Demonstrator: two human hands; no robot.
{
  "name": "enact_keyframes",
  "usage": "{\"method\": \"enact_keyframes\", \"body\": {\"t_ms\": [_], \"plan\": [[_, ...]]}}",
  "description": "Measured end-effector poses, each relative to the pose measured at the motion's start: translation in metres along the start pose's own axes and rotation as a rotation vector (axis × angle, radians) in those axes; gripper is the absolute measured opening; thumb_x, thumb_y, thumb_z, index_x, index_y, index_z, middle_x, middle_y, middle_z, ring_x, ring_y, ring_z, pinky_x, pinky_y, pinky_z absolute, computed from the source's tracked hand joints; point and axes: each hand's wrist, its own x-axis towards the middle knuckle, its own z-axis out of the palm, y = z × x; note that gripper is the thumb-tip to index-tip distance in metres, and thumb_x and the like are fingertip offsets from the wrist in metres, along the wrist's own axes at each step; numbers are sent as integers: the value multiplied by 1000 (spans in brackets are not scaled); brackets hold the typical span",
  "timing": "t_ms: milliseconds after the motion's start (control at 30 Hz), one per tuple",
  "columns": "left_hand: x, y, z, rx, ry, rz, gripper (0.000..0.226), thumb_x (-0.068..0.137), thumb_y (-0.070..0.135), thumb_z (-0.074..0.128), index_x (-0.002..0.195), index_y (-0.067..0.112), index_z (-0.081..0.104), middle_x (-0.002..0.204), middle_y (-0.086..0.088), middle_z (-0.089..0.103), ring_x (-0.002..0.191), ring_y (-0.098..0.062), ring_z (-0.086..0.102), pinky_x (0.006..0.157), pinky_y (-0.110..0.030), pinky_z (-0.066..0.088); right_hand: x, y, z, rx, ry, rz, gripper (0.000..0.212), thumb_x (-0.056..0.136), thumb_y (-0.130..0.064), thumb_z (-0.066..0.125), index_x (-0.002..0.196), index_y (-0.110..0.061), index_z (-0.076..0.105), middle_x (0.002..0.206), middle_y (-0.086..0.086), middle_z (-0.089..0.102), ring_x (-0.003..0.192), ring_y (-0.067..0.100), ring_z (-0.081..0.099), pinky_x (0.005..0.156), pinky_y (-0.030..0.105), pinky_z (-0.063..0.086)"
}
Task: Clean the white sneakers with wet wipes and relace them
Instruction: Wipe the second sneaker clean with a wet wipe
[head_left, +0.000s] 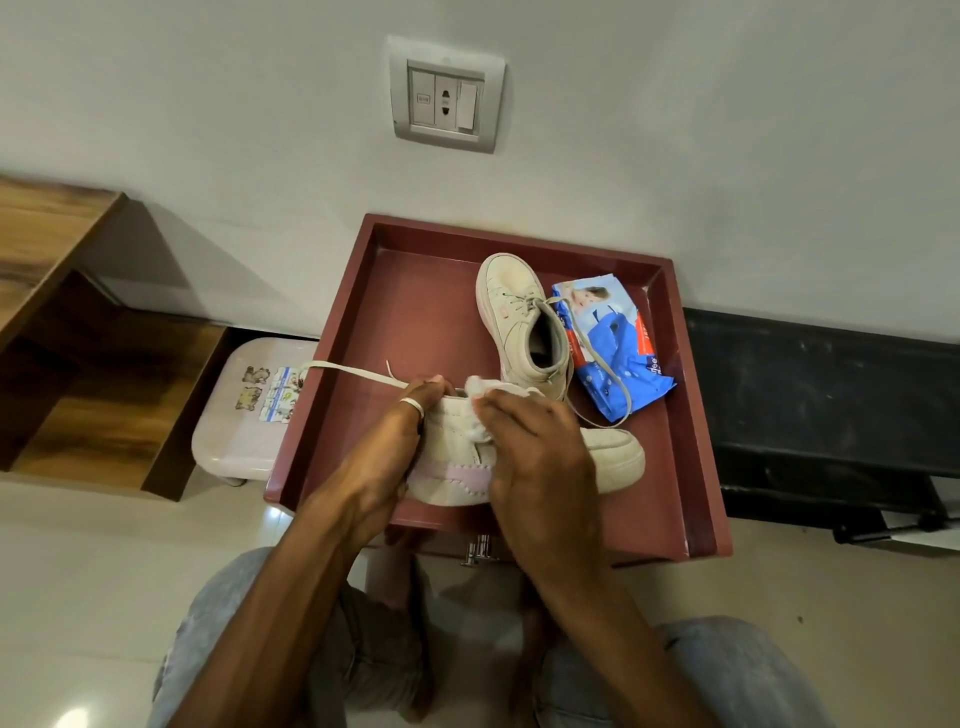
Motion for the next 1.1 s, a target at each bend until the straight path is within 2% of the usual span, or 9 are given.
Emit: {"method": "enact_keyframes", "body": {"t_ms": [67, 167, 333, 500, 600, 733, 867, 967, 1100], "plan": [[-6, 1, 5, -92, 18, -60, 38, 104, 41, 48, 97, 13, 72, 89, -4, 72, 85, -18, 67, 63, -23, 55, 0, -16, 6, 26, -80, -107, 38, 84, 0, 51, 117, -6, 69, 121, 4, 66, 111, 24, 56, 97, 28, 47], [-19, -7, 1, -179, -33, -19, 41, 102, 46, 47, 94, 19, 77, 85, -2, 75, 71, -14, 72, 60, -28, 58, -3, -29, 12, 32, -170, -188, 38, 89, -7, 46, 121, -7, 67, 124, 4, 65, 115, 23, 54, 99, 30, 48], [-5, -7, 2, -160, 39, 5, 36, 102, 46, 49, 79, 28, 70, 86, 5, 74, 84, -18, 71, 87, -50, 57, 3, 6, -1, 19, -42, 57, 43, 76, 11, 63, 113, -8, 73, 116, 1, 71, 107, 27, 59, 88, 36, 54], [-6, -8, 4, -178, -37, 1, 45, 101, 46, 49, 74, 24, 78, 78, 3, 73, 68, -10, 70, 60, -24, 55, -5, -28, 6, 33, -171, -166, 32, 88, -5, 60, 119, -9, 69, 125, 0, 65, 117, 21, 52, 100, 27, 46], [-5, -5, 3, -140, -25, 23, 44, 101, 53, 45, 83, 26, 75, 92, 0, 76, 81, -14, 70, 73, -31, 56, -1, -16, 0, 37, -116, -125, 33, 86, -2, 60, 116, -10, 72, 121, -2, 68, 110, 23, 55, 93, 30, 50], [0, -6, 1, -79, 25, 52, 52, 101, 64, 34, 81, 29, 67, 102, -10, 71, 99, -23, 63, 84, -44, 48, 4, 21, -12, 50, 27, 167, 41, 79, 7, 65, 114, -13, 74, 115, -2, 72, 104, 24, 58, 86, 36, 54], [-3, -4, 2, -117, -8, 39, 64, 100, 67, 32, 90, 25, 78, 99, -2, 76, 93, -21, 69, 81, -38, 52, 1, -18, 1, 13, -29, -44, 37, 83, 4, 59, 117, -7, 71, 120, 3, 69, 107, 25, 56, 93, 25, 48], [-6, -3, 1, -178, -39, 26, 67, 100, 65, 34, 79, 22, 82, 92, -6, 78, 80, -17, 73, 73, -34, 54, 0, -35, 9, 0, -134, -187, 33, 91, -6, 55, 121, -6, 68, 124, 3, 66, 114, 24, 52, 95, 29, 50], [-1, 1, -2, -124, 15, 46, 60, 99, 69, 29, 94, 26, 71, 95, 1, 74, 92, -21, 67, 80, -38, 52, 4, 0, 1, 5, -68, -31, 41, 81, 6, 57, 117, -8, 71, 121, 2, 69, 111, 25, 57, 94, 30, 52]]}}
